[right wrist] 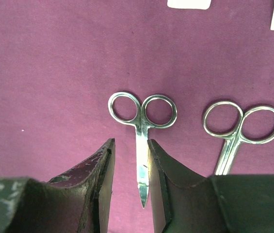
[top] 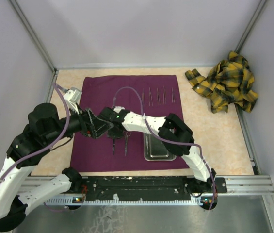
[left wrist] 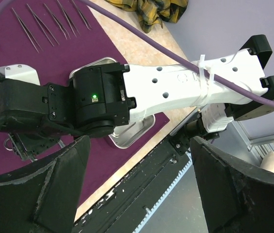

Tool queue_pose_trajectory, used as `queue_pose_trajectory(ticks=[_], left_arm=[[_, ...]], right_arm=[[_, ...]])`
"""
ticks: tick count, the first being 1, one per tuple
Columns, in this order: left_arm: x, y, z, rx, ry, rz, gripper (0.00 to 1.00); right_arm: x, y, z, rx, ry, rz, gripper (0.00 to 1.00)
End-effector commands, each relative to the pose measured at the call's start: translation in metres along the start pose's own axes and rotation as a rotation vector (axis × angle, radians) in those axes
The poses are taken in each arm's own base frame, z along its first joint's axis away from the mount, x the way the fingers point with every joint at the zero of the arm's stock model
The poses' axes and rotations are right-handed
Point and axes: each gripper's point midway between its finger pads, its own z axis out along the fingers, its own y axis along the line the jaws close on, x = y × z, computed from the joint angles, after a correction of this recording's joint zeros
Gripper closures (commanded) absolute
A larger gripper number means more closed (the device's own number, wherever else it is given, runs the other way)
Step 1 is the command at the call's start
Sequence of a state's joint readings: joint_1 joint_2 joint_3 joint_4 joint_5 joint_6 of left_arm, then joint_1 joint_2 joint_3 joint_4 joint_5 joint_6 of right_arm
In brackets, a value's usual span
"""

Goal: Open and lay out the surgical kit
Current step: Place the medical item in the surgical kit.

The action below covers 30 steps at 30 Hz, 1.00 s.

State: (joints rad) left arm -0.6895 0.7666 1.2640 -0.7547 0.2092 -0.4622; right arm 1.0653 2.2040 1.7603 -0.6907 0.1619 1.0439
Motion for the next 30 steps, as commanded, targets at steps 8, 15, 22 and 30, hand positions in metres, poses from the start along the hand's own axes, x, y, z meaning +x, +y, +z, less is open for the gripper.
queue_pose_trajectory(ticks=[8, 15, 22, 30], left_arm=[[-0.024, -0.005, -0.013, -0.031, -0.046, 0.035, 0.09], [-0.033, 0.000, -0.007, -0.075, -0.056, 0.030, 0.03], [-0.028, 0.016, 0.017, -0.140, -0.020, 0.016, 0.01], [-0.019, 0.032, 0.042, -0.196, 0.026, -0.008, 0.01]], right_arm=[[-0.019, 0.029, -0.043, -0.171, -0.107, -0.013, 0.63], [-0.031, 0.029, -0.090, -0.273, -0.180, -0.108, 0.61], [-0.037, -0.010, -0.132, -0.228, -0.246, -0.211, 0.40], [-0.047, -0.094, -0.155, -0.156, -0.279, -0.213, 0.36]])
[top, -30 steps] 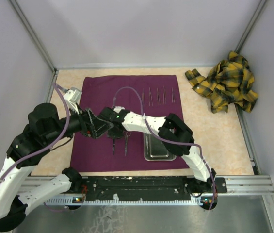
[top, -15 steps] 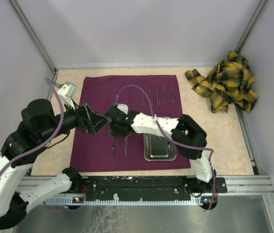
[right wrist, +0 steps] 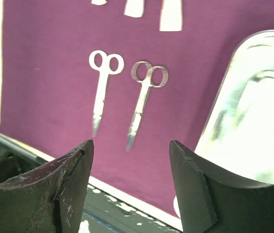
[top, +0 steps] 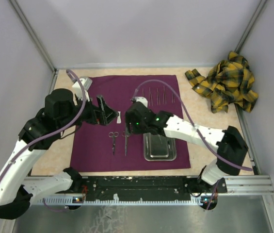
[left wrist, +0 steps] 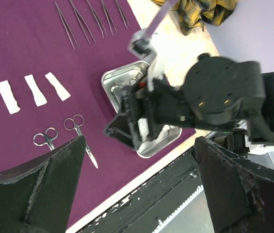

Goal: Open and lay out the surgical kit
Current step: Place the medical item in the surgical kit, then pick up the medical item from the container.

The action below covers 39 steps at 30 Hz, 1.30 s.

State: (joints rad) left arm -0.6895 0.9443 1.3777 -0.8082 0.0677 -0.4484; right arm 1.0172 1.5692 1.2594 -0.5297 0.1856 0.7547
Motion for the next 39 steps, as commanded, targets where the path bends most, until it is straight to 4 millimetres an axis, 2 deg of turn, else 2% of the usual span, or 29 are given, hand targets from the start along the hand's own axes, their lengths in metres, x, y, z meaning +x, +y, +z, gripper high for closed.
queue_pose_trajectory(ticks=[1, 6, 10, 18, 27, 39], left_arm=[[-0.003, 0.002, 0.011, -0.019, -0.004, -0.009, 0.01], [-0.004, 0.001, 0.027, -0.012, 0.008, -0.013, 0.01], [0.002, 0.002, 0.037, -0.011, 0.031, -0.016, 0.01], [0.008, 0.002, 0.047, 0.001, 0.047, -0.019, 0.01], [0.012, 0.001, 0.049, 0.017, 0.050, -0.016, 0.01], [0.013, 0.000, 0.046, 0.029, 0.047, -0.012, 0.01]], right_arm=[[-0.017, -0.047, -0.023, 0.061, -0.059, -0.031, 0.36], [-0.003, -0.088, -0.028, 0.202, -0.017, -0.115, 0.36], [0.023, -0.099, -0.023, 0.215, 0.064, -0.115, 0.40], [0.061, -0.102, -0.017, 0.194, 0.129, -0.047, 0.50], [0.081, -0.095, -0.009, 0.156, 0.166, 0.021, 0.58], [0.092, -0.098, 0.007, 0.188, 0.195, 0.039, 0.67]])
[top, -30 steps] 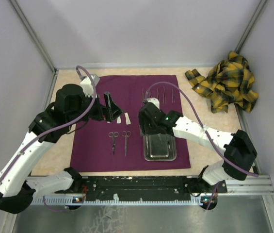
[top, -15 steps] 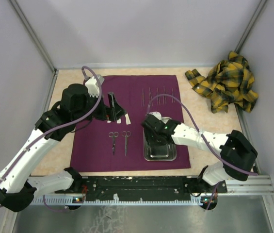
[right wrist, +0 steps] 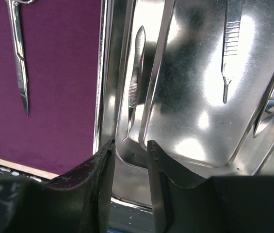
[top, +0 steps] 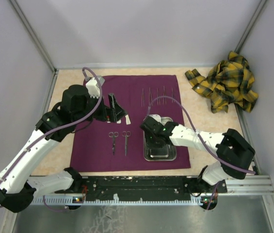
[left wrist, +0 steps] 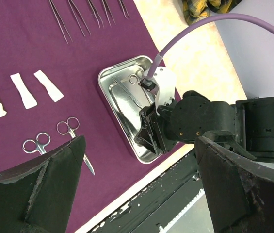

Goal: Open and lay out the surgical kit
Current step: Pick up the medical item from the container.

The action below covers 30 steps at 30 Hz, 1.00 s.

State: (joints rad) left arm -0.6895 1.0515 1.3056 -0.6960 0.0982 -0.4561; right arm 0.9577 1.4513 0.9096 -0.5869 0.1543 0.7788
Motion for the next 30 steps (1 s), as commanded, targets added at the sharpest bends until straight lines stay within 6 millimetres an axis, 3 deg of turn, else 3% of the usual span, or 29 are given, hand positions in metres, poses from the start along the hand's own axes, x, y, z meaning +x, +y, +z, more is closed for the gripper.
queue_pose_trajectory(ticks=[1, 25, 30], left_arm=[[-0.005, -0.007, -0.005, 0.036, -0.028, 0.003, 0.01], [-0.004, -0.008, -0.007, 0.043, -0.031, 0.005, 0.00], [-0.005, -0.009, -0.007, 0.045, -0.033, 0.005, 0.00]], right_arm=[[-0.002, 0.009, 0.007, -0.014, -0.008, 0.015, 0.68], [0.011, 0.006, 0.034, 0.022, 0.041, 0.016, 0.74], [0.015, 0.002, 0.037, 0.034, 0.053, 0.017, 0.81]])
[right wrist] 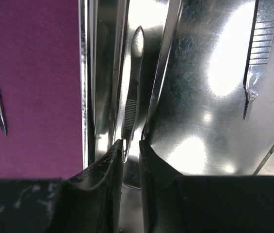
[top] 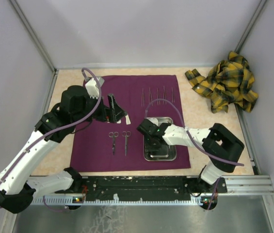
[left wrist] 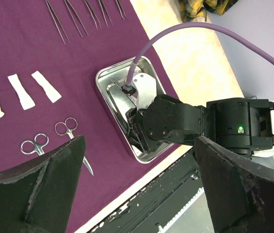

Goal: Open and lay out the surgical kit
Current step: Pick up the medical item from the container.

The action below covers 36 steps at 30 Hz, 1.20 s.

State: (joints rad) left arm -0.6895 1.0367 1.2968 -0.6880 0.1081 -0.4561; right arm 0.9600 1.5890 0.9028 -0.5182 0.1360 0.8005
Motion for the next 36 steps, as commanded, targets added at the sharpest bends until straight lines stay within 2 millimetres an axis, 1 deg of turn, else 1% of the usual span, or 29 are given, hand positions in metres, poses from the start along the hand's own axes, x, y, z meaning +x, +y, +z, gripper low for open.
queue_pose_trajectory(ticks=[1, 6, 11, 14, 21, 25, 27, 31, 36], left_arm=[[-0.004, -0.006, -0.004, 0.030, -0.025, 0.004, 0.00], [-0.005, -0.007, -0.004, 0.033, -0.025, 0.002, 0.00], [-0.005, -0.006, -0.004, 0.028, -0.022, -0.001, 0.00], [-0.003, -0.005, -0.003, 0.022, -0.016, -0.003, 0.00], [0.003, -0.002, 0.006, 0.014, 0.011, -0.021, 0.01], [0.014, 0.000, 0.021, 0.008, 0.061, -0.066, 0.02], [0.021, -0.003, 0.032, 0.031, 0.086, -0.099, 0.03], [0.044, -0.013, 0.058, 0.116, 0.178, -0.168, 0.05], [0.066, -0.017, 0.084, 0.169, 0.251, -0.231, 0.11]], right_arm=[[0.000, 0.003, 0.003, -0.004, -0.012, 0.007, 0.83], [-0.001, 0.001, -0.001, -0.001, -0.020, 0.014, 1.00], [-0.011, -0.002, -0.020, -0.005, -0.073, 0.022, 1.00], [-0.020, -0.002, -0.037, -0.034, -0.118, 0.025, 1.00], [-0.040, -0.013, -0.079, -0.107, -0.229, 0.052, 1.00], [-0.045, -0.015, -0.094, -0.145, -0.289, 0.060, 1.00], [-0.047, -0.012, -0.101, -0.189, -0.323, 0.068, 1.00], [-0.050, -0.002, -0.108, -0.262, -0.352, 0.070, 1.00], [-0.050, 0.012, -0.111, -0.345, -0.355, 0.060, 1.00]])
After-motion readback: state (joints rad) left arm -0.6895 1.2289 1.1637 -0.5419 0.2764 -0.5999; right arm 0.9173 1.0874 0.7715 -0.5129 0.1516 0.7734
